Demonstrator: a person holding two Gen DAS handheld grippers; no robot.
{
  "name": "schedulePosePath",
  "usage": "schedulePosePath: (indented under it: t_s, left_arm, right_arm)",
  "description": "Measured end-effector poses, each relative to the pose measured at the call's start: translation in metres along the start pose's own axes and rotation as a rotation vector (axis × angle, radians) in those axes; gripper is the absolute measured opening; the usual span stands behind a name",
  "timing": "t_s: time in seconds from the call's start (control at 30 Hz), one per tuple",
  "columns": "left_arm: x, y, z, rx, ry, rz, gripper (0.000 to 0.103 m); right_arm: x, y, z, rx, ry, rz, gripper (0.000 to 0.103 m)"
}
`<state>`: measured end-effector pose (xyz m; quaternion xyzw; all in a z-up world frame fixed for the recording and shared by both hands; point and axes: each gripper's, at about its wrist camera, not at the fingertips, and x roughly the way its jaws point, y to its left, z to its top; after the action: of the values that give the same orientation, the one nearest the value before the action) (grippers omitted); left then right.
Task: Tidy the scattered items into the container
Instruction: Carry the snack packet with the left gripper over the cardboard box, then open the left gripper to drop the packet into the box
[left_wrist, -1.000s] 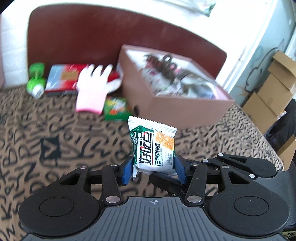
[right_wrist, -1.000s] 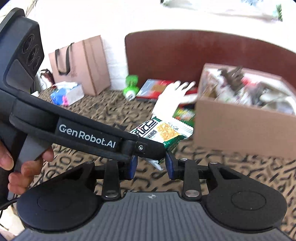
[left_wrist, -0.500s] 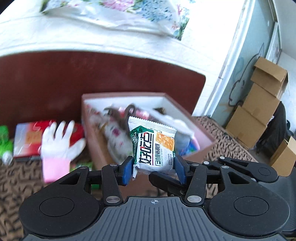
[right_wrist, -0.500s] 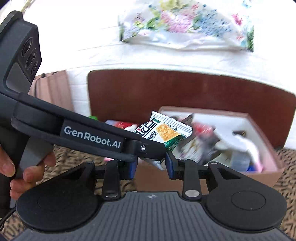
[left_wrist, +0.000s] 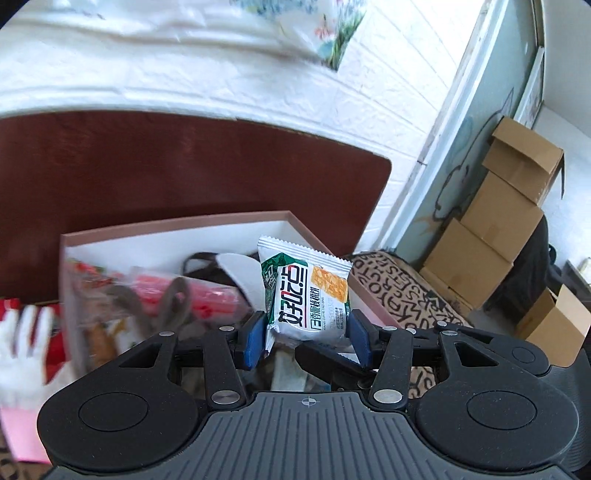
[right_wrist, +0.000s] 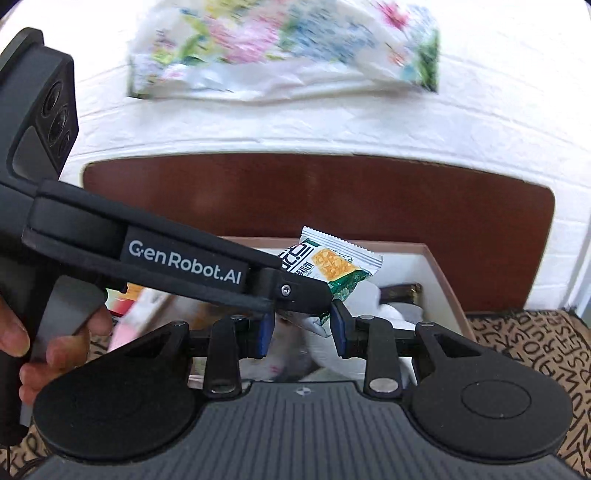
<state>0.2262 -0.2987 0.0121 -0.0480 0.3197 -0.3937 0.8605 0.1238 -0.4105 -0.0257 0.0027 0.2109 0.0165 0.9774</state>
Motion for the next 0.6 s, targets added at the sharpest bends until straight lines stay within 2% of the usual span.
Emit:
schedulePosePath:
  t_s: [0.1,0.13,0.17,0.2,0.23,0.27,0.3,0.43,0.5,0.6]
  left_arm:
    - [0.023,0.001,0.006,0.0,0.011,-0.001,0.052]
    - [0.03,0.002,0.009,0.0,0.011,-0.002,0.057]
    - [0.035,0.003,0.011,-0.003,0.007,-0.002,0.065]
    - [0.041,0.005,0.013,-0.01,0.001,0.008,0.078]
    - [0.043,0.007,0.016,-0.02,-0.004,0.018,0.085]
    - [0.044,0.009,0.018,-0.032,-0.01,0.034,0.091]
    - [0.042,0.01,0.018,-0.046,-0.031,0.054,0.092]
    - [0.029,0.015,0.019,-0.049,-0.061,0.041,0.101]
    - [0.024,0.013,0.017,-0.041,-0.066,0.059,0.103]
    - [0.017,0.008,0.013,-0.019,-0.062,0.068,0.103]
  right_arm:
    - [0.012,-0.016,-0.001,0.032,0.024,-0.008,0.037]
    - [0.016,-0.021,-0.001,0.048,0.033,-0.008,0.037]
    - [0.021,-0.026,0.0,0.065,0.044,-0.01,0.037]
    - [0.028,-0.031,0.001,0.083,0.057,-0.025,0.038]
    - [0.033,-0.034,0.001,0.093,0.063,-0.05,0.042]
    - [0.036,-0.037,0.0,0.101,0.068,-0.079,0.054]
    - [0.037,-0.038,0.0,0.105,0.071,-0.089,0.06]
    - [0.033,-0.037,-0.004,0.107,0.056,-0.082,0.063]
    - [0.031,-0.035,-0.005,0.115,0.043,-0.094,0.08]
    - [0.028,-0.031,-0.003,0.11,0.035,-0.099,0.085]
